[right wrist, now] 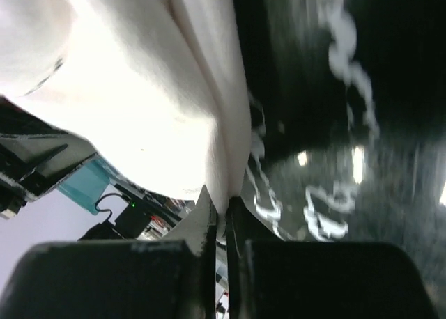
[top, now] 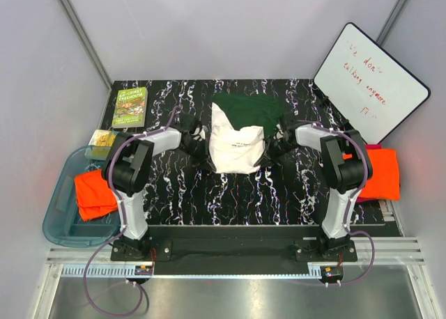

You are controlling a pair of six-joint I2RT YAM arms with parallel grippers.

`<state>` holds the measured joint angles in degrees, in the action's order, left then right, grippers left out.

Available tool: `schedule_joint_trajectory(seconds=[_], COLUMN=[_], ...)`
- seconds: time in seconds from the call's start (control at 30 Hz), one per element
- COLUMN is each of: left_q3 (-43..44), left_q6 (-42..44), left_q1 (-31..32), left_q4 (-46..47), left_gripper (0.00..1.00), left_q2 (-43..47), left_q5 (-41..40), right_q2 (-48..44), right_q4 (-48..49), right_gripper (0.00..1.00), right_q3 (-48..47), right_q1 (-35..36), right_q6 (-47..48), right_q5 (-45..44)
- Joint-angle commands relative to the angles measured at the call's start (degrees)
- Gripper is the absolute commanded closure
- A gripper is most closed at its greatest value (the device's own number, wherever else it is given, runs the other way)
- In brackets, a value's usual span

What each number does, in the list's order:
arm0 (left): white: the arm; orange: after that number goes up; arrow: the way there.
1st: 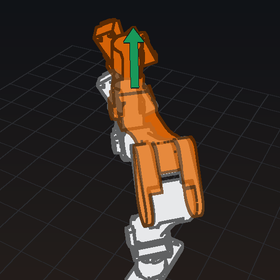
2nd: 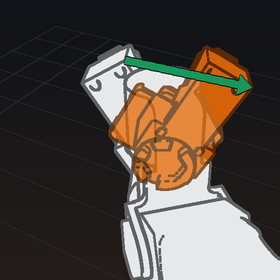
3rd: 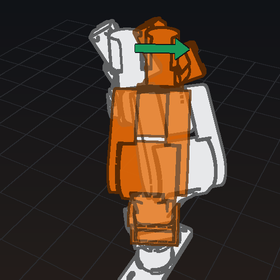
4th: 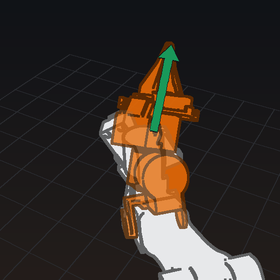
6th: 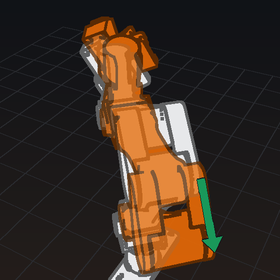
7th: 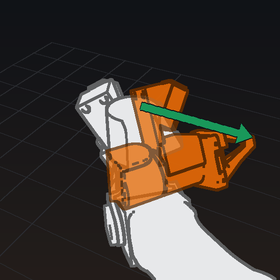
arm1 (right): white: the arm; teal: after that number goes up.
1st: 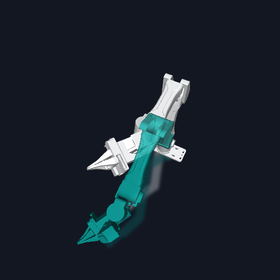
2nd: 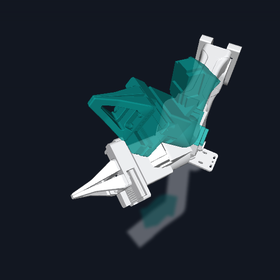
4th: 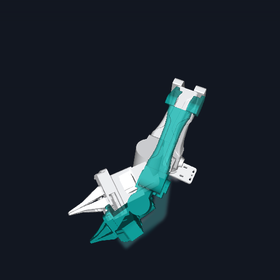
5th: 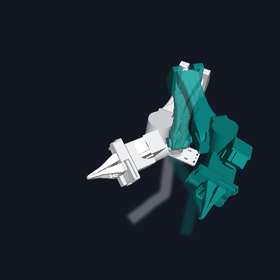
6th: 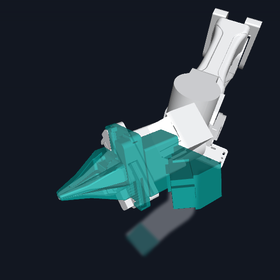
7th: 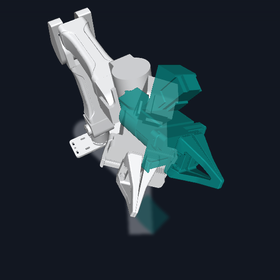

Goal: Fold and stack the t-shirts
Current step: Fold the tshirt

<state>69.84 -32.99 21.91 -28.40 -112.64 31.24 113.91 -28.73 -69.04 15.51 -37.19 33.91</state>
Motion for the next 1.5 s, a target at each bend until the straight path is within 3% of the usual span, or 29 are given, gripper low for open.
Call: schedule_joint_trajectory(seconds=[0.0,0.27,0.37,0.5,0.83,1.13,1.43,1.47], left_q3=[-4.7,-8.41,-3.68,9.32,30.69,47.92,52.93,53.29], left_q6=[2.49,4.69,6.09,8.2,9.09,6.19,0.13,-0.31], left_q1=[0.67,3.31,3.31,3.23,-0.64,-4.86,-7.85,-8.02], left_q4=[-3.32,-10.34,-14.03,-17.3,-18.27,-17.48,-7.91,-7.11], left_gripper=[1.0,1.0,1.0,1.0,1.0,0.94,0.78,0.72], left_q2=[8.13,19.64,21.67,20.89,5.25,-12.24,-19.72,-20.16], left_q5=[-0.31,0.92,-0.13,-2.24,0.57,6.55,11.56,11.99], right_q2=[-8.25,-14.23,-16.52,-17.32,-5.46,12.73,25.39,26.79], right_q4=[-4.31,-7.3,-8.27,-10.98,-16.18,-17.68,-17.85,-17.85], right_gripper=[1.0,1.0,1.0,1.0,0.97,0.95,0.94,0.94], right_q3=[3.37,6.28,4.1,-2.58,-25.78,-47.56,-62.52,-63.49], right_q1=[0.93,1.72,1.72,1.46,-2.23,-4.87,-6.37,-6.54], right_q6=[0.89,2.03,2.47,3.26,6.69,8.27,5.99,5.73], right_q5=[0.98,6.16,7.3,7.31,3.71,1.95,1.34,1.25])
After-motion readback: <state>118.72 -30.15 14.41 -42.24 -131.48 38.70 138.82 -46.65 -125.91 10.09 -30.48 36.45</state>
